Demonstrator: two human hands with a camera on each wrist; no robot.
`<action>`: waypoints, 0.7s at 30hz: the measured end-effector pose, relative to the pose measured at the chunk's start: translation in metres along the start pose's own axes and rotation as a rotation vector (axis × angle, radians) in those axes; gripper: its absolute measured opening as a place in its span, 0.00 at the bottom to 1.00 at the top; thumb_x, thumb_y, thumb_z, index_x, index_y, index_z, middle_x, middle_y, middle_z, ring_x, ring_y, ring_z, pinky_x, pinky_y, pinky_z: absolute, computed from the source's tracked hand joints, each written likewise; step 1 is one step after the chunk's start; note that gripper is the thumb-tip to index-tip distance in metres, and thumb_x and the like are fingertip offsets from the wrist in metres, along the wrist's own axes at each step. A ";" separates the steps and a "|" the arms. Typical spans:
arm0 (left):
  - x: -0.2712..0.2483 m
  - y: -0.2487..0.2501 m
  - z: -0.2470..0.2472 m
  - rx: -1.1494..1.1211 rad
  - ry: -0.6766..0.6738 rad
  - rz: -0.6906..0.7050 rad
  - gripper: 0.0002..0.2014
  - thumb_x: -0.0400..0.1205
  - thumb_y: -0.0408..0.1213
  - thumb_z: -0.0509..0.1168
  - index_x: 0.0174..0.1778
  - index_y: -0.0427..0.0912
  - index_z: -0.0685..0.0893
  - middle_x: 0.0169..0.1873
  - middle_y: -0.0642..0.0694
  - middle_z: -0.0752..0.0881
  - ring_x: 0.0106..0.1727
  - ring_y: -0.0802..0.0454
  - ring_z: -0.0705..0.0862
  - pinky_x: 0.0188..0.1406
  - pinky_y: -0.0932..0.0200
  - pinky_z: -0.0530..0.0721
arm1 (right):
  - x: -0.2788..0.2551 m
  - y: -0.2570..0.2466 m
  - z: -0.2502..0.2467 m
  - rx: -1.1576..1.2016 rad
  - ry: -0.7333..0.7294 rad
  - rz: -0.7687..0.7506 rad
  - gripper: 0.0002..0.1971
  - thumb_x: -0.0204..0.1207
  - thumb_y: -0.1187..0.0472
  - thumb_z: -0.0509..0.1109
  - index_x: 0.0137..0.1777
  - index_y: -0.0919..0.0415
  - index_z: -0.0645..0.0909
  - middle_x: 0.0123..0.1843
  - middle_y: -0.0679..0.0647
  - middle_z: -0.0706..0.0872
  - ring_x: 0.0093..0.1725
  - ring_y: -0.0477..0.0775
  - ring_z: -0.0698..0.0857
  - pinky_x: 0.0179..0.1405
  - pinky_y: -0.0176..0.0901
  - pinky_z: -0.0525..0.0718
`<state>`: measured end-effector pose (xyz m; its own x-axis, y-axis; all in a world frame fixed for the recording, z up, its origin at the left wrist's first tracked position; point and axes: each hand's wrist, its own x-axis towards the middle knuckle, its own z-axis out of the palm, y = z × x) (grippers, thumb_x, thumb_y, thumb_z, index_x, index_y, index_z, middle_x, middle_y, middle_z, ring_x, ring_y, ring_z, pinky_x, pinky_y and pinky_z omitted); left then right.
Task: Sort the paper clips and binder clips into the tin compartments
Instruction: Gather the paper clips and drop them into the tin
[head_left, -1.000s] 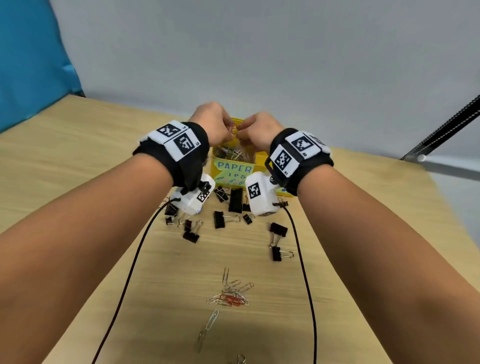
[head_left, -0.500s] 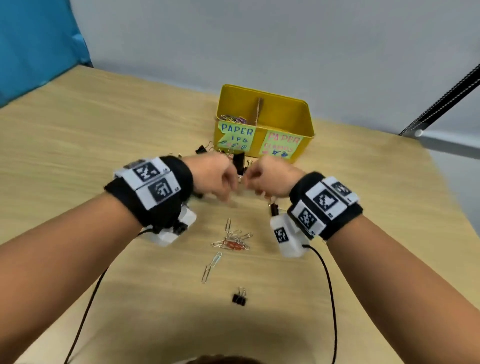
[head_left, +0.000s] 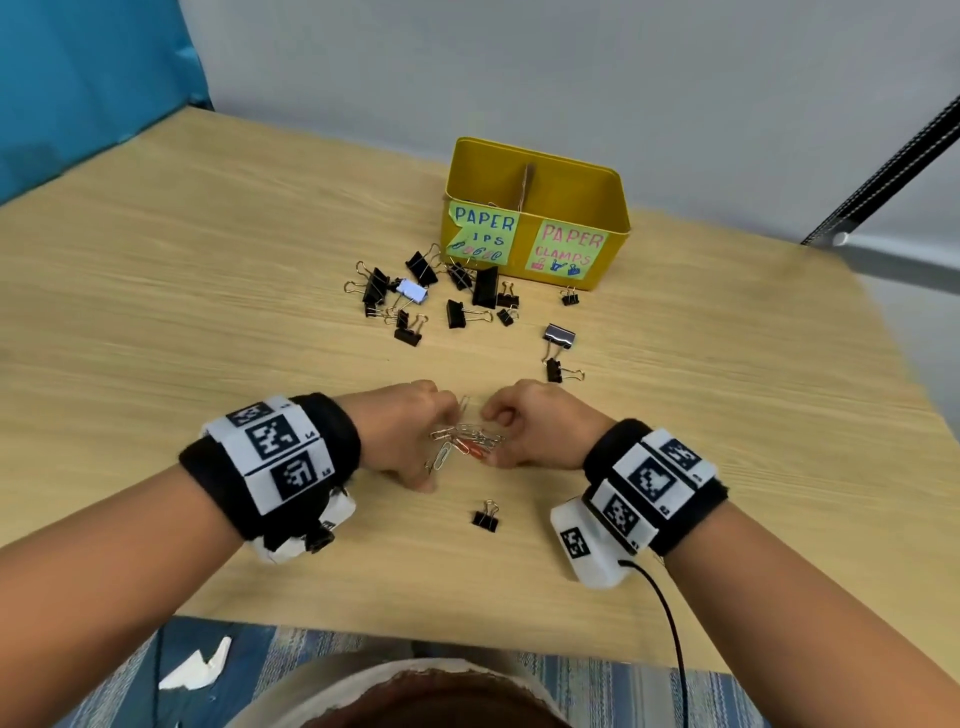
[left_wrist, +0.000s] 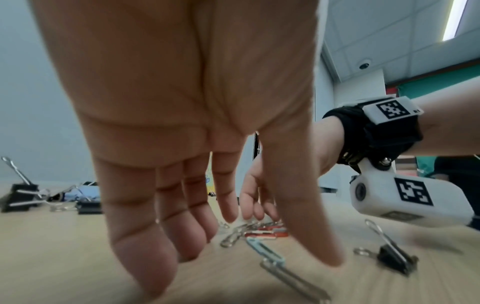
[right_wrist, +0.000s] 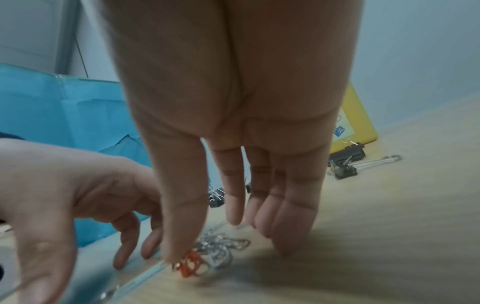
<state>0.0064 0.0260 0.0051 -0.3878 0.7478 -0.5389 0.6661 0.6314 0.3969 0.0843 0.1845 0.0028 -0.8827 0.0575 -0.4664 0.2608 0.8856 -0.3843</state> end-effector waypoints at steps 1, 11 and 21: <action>-0.001 0.001 0.002 0.009 -0.009 -0.027 0.31 0.69 0.42 0.76 0.67 0.45 0.71 0.60 0.48 0.75 0.58 0.50 0.77 0.55 0.58 0.79 | 0.000 0.000 0.002 -0.011 0.007 0.025 0.27 0.66 0.53 0.78 0.65 0.58 0.77 0.59 0.53 0.78 0.56 0.50 0.78 0.55 0.40 0.78; 0.016 0.005 0.004 0.004 0.167 -0.073 0.17 0.72 0.41 0.74 0.53 0.41 0.78 0.44 0.48 0.78 0.45 0.51 0.77 0.43 0.58 0.76 | 0.008 -0.014 0.011 0.060 0.098 0.006 0.14 0.68 0.62 0.77 0.54 0.61 0.84 0.51 0.55 0.86 0.46 0.47 0.80 0.39 0.30 0.76; 0.025 0.000 -0.002 -0.016 0.196 -0.014 0.21 0.70 0.35 0.75 0.58 0.44 0.80 0.45 0.49 0.72 0.50 0.47 0.78 0.47 0.58 0.77 | 0.013 -0.026 0.020 -0.031 0.140 -0.001 0.21 0.66 0.56 0.79 0.56 0.64 0.81 0.54 0.59 0.86 0.55 0.57 0.83 0.48 0.41 0.76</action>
<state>-0.0047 0.0447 -0.0071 -0.5146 0.7637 -0.3898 0.6504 0.6439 0.4030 0.0739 0.1531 -0.0096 -0.9293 0.1184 -0.3498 0.2497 0.8994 -0.3588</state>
